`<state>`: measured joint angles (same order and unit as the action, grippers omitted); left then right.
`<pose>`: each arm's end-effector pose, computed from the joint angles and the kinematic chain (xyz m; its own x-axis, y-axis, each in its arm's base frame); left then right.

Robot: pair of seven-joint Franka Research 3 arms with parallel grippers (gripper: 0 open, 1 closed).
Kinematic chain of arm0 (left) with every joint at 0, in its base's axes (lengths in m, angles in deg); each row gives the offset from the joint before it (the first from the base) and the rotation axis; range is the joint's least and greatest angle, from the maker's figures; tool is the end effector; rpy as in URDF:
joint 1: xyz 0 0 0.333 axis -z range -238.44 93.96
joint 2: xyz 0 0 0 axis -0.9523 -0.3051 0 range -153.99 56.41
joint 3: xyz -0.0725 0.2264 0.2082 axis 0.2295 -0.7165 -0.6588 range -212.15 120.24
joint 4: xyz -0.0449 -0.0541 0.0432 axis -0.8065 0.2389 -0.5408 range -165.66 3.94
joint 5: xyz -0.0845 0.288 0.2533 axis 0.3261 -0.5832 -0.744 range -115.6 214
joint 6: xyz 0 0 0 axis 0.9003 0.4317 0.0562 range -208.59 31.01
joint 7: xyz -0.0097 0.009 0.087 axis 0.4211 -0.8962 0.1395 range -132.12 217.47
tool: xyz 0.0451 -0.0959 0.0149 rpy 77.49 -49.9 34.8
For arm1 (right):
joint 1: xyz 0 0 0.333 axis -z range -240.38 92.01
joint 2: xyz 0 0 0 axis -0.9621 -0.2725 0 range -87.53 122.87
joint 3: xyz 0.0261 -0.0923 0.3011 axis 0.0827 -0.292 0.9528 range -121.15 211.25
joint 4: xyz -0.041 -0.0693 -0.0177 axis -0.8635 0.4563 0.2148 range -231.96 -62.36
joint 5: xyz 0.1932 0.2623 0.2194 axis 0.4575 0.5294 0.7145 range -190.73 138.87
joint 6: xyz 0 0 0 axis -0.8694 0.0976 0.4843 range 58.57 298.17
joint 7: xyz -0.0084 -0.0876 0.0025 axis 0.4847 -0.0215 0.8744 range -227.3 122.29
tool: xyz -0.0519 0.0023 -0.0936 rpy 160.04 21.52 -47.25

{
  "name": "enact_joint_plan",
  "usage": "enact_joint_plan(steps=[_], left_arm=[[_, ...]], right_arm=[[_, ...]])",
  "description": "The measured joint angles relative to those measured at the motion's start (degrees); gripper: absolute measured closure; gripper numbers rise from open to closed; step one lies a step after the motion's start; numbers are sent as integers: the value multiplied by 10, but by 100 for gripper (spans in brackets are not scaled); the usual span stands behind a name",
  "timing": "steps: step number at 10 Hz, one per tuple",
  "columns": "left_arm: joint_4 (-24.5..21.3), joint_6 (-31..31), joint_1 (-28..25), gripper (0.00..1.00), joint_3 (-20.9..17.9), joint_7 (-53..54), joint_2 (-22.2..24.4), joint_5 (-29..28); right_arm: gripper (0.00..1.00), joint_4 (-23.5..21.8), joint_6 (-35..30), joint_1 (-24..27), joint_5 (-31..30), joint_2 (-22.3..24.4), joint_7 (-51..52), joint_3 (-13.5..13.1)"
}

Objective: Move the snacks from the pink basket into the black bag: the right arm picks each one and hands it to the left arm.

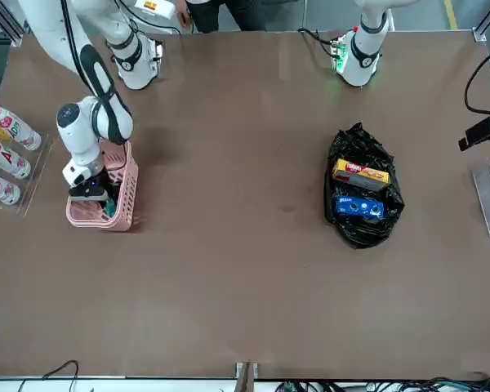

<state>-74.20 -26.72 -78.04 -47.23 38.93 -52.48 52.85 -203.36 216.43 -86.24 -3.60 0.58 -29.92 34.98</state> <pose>0.5582 0.0616 0.6206 0.9786 0.1794 -0.1011 0.1856 -0.9810 0.0556 0.4645 -0.0234 0.1901 0.9477 0.0611 0.3131 0.0404 -0.9966 0.0722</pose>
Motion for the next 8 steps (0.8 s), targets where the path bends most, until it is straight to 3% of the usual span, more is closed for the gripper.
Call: enact_joint_plan(steps=[5,8], left_arm=[[0,8,4,0,2,-1,-1,0],[0,24,7,0,4,-1,-1,0]], right_arm=[[44,1,0,-20,24,-1,0,0],[59,2,1,-20,24,-1,0,0]])
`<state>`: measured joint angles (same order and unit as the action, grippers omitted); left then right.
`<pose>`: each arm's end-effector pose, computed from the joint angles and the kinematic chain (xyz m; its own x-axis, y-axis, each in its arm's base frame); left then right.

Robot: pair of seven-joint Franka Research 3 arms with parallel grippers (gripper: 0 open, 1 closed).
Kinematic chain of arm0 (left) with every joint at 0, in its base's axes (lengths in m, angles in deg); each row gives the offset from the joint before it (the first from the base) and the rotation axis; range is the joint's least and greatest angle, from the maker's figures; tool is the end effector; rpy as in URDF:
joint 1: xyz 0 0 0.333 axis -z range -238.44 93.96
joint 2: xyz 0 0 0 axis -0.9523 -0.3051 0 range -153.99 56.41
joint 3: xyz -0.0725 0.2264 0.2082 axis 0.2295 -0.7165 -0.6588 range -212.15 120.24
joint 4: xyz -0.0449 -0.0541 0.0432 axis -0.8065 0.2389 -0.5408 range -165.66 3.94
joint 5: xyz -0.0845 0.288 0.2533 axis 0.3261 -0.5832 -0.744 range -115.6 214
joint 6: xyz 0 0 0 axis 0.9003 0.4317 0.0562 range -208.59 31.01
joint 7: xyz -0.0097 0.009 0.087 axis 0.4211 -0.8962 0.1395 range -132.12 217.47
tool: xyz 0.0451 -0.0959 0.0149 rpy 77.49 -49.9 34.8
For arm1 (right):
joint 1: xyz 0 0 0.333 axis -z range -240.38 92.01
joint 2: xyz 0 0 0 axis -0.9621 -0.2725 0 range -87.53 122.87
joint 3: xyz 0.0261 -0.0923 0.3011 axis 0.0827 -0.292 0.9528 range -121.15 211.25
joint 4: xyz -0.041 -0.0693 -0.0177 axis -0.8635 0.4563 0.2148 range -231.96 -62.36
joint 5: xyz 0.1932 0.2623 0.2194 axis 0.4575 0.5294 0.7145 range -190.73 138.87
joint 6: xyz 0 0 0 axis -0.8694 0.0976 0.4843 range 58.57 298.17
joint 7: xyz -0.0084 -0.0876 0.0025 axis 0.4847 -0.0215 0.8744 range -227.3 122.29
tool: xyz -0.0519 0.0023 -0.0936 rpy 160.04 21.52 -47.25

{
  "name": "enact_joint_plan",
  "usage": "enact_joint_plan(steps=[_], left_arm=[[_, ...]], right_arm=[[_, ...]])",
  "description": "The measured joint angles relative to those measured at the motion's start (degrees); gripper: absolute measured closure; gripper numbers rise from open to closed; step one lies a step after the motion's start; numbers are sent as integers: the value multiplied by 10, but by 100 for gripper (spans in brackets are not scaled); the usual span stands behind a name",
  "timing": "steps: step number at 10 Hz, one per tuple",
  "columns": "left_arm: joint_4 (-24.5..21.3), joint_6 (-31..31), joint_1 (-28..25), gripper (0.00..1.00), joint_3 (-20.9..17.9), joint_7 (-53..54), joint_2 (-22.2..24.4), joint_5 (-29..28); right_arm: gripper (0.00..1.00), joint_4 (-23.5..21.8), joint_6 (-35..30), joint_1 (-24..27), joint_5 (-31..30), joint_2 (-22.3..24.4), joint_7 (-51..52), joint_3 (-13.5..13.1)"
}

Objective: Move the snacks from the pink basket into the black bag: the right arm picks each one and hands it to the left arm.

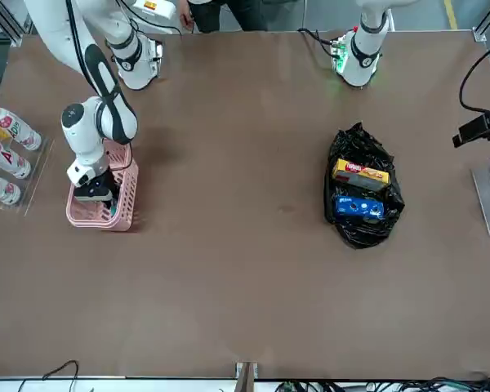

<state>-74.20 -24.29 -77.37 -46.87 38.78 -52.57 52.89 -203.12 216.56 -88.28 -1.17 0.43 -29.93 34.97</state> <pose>0.5548 0.0509 0.6166 0.9763 0.1611 -0.1448 0.1703 -0.9839 0.0535 0.4654 -0.0106 0.1902 0.9464 0.0526 0.3186 0.0346 -0.9975 0.0621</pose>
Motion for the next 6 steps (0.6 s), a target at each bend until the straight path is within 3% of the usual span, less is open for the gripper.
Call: enact_joint_plan(steps=[3,6], left_arm=[[0,4,0,0,5,-2,0,0],[1,4,0,0,5,-2,0,0]], right_arm=[[72,0,1,-1,0,0,0,0],[78,1,2,-1,0,0,0,0]])
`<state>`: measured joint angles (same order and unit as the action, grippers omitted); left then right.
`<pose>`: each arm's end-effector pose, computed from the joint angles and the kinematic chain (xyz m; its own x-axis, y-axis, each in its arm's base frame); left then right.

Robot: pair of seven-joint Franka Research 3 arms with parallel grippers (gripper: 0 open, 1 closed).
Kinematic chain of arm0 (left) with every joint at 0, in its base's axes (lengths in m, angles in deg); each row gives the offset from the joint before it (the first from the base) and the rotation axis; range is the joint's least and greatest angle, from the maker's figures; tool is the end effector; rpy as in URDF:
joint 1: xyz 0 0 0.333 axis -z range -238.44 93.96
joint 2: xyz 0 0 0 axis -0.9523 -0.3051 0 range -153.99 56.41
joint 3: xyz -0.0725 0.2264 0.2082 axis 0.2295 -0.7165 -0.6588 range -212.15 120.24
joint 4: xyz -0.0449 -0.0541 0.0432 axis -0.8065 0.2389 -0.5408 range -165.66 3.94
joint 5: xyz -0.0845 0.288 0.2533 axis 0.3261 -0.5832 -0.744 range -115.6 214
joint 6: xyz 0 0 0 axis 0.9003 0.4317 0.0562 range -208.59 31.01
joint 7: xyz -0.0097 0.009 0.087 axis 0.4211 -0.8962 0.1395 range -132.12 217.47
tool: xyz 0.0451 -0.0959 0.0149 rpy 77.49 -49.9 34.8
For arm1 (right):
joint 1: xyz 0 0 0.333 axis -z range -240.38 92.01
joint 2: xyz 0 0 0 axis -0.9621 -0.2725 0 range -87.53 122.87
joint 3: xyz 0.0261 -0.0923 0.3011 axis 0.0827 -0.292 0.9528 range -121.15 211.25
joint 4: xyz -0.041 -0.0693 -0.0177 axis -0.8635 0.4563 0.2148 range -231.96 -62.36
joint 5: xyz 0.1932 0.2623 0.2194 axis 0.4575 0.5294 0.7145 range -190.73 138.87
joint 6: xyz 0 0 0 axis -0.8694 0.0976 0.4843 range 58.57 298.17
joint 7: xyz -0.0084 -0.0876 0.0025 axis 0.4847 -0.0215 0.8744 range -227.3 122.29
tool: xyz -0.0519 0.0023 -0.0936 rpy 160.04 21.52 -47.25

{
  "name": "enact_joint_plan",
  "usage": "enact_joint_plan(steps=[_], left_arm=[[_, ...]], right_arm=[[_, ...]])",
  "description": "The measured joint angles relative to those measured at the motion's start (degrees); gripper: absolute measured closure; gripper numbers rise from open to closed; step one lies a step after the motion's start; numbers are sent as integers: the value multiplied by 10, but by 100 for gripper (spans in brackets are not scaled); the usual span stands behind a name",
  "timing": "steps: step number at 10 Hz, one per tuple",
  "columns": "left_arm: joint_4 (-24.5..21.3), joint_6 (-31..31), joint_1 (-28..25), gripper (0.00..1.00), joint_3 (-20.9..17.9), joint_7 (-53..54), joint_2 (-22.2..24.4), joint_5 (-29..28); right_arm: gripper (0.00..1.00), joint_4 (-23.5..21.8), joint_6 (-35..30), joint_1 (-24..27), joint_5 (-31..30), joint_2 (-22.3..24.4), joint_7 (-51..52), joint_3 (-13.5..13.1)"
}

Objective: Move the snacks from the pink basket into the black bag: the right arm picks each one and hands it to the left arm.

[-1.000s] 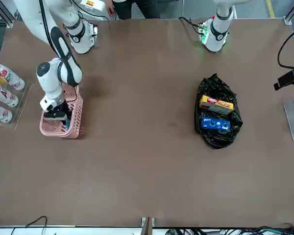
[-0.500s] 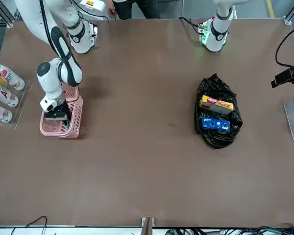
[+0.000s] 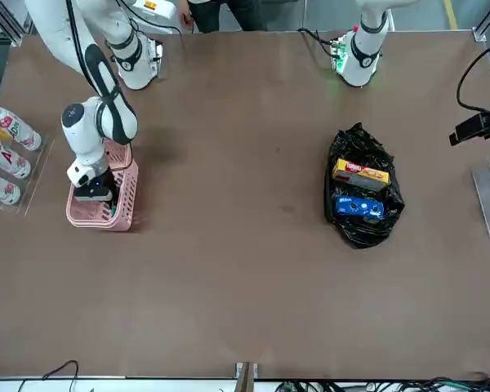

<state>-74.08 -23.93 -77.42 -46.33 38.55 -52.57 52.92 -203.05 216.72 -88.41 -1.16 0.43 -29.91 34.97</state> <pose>0.5545 0.0462 0.6171 0.9764 0.1561 -0.1492 0.1656 -0.9847 0.0537 0.4661 -0.0096 0.1908 0.9451 0.0551 0.3222 0.0366 -0.9973 0.0631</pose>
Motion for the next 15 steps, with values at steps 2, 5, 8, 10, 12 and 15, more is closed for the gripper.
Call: enact_joint_plan(steps=[2,5,8,10,12,15], left_arm=[[1,0,-2,0,0,0,0,0],[2,1,-4,0,0,0,0,0],[2,7,-4,0,0,0,0,0],[2,8,-4,0,0,0,0,0],[2,9,-4,0,0,0,0,0],[3,9,-5,0,-1,-1,0,21]], right_arm=[[80,0,0,0,0,0,0,0],[81,0,-1,-1,0,0,8,0],[81,4,-11,-1,0,1,19,0],[81,13,-42,-1,0,5,23,-3],[81,19,-69,-1,0,10,30,-4],[81,28,-109,-1,0,18,50,-12]])
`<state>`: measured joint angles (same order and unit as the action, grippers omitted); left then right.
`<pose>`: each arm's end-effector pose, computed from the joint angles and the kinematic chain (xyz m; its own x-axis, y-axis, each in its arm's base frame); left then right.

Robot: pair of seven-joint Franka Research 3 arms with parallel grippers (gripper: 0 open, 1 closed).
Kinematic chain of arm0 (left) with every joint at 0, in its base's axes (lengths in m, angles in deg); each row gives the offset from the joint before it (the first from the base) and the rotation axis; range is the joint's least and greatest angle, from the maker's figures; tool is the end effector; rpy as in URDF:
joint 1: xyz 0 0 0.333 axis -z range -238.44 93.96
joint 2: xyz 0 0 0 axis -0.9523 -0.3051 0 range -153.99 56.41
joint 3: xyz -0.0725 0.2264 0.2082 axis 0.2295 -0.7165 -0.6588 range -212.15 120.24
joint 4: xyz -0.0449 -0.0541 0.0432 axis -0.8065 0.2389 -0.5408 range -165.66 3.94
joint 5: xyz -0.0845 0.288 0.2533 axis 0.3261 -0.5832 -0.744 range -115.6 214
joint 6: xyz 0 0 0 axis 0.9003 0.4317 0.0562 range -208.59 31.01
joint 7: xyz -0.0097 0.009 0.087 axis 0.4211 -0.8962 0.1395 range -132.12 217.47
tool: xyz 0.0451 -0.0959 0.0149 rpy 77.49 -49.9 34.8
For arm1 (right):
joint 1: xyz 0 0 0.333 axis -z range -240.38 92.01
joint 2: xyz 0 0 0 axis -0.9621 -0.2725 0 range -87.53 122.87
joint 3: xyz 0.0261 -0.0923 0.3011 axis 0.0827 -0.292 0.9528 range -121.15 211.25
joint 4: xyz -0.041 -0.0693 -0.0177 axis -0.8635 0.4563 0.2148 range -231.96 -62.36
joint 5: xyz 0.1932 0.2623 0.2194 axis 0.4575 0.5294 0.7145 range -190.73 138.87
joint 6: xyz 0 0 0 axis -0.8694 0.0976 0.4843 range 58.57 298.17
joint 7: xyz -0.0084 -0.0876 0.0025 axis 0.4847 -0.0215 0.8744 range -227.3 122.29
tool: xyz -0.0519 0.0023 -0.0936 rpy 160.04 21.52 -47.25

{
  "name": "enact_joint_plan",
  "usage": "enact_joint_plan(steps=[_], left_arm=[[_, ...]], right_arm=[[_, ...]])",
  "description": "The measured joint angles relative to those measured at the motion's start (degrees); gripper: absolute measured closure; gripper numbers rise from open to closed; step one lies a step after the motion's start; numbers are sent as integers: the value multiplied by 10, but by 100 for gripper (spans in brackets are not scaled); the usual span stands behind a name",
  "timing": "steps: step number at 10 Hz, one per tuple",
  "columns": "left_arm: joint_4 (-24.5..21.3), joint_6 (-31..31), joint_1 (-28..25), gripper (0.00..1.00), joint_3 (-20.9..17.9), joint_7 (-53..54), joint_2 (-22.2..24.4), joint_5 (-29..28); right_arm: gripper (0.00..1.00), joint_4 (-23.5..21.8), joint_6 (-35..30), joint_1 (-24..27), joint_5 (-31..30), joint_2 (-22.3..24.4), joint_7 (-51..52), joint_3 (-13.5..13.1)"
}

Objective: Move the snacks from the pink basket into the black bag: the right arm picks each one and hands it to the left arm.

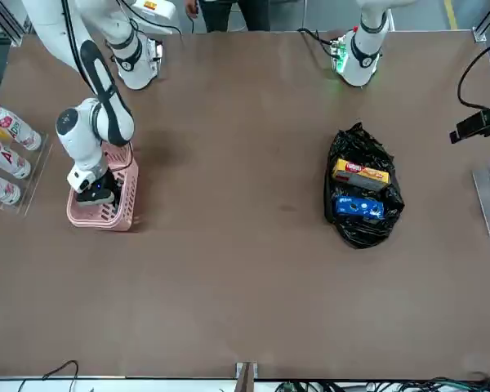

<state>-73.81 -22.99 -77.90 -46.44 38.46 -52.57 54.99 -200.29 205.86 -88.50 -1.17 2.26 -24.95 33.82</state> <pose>0.5526 0.0472 0.6184 0.9737 0.1595 -0.1629 0.1755 -0.9805 0.0884 0.4770 -0.0087 0.1993 0.9651 0.1227 0.2315 0.1236 -0.9923 0.0106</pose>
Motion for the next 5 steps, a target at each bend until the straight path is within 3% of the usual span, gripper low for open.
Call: enact_joint_plan(steps=[5], left_arm=[[1,0,-4,0,-1,0,0,4]], right_arm=[[81,57,-133,0,-23,17,37,-42]])
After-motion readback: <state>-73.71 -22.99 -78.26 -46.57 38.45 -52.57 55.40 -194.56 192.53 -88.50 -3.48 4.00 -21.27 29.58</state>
